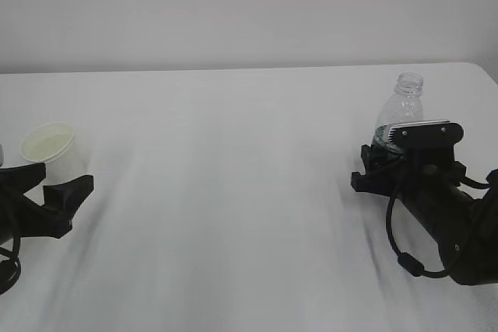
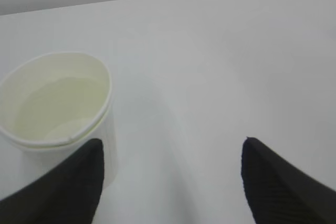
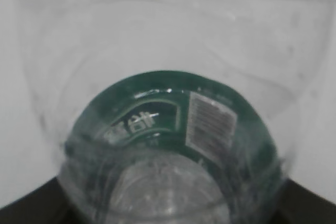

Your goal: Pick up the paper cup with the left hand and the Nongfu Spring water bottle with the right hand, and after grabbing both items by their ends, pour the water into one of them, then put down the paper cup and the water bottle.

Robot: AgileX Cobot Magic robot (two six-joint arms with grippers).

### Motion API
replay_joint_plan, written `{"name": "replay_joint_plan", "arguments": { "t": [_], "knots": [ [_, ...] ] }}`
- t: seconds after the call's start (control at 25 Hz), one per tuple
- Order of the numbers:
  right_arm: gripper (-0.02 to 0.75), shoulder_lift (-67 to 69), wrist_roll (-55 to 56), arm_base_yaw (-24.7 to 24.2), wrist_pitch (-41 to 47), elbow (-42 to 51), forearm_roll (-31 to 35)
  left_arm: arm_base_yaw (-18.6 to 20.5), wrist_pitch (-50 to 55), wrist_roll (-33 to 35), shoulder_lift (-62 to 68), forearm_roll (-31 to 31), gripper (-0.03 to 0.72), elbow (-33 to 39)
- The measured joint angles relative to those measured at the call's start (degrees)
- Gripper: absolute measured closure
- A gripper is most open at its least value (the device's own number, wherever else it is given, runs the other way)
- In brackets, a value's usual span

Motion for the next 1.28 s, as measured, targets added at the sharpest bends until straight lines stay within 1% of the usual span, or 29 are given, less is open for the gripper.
{"name": "replay_joint_plan", "arguments": {
  "t": [0.24,0.32,0.48,0.56,1.08,1.28],
  "knots": [
    [0.269,0.0,0.02,0.0,0.0,0.0,0.0,0.0,0.0,0.0,0.0,0.0,0.101,0.0],
    [0.235,0.0,0.02,0.0,0.0,0.0,-0.12,0.0,0.0,0.0,0.0,0.0,0.101,0.0],
    [0.139,0.0,0.02,0.0,0.0,0.79,-0.53,0.0,0.0,0.0,0.0,0.11,0.101,0.0],
    [0.122,0.0,0.02,0.0,0.0,1.46,-0.63,0.0,0.0,0.0,0.0,0.21,0.101,0.0],
    [0.115,-7.93,0.02,0.0,0.0,7.67,-0.81,0.0,0.0,0.0,0.0,0.51,0.101,0.0],
    [0.115,-9.07,0.02,0.0,0.0,9.65,-0.91,0.0,0.0,0.0,0.0,0.29,0.101,0.24]
  ]
}}
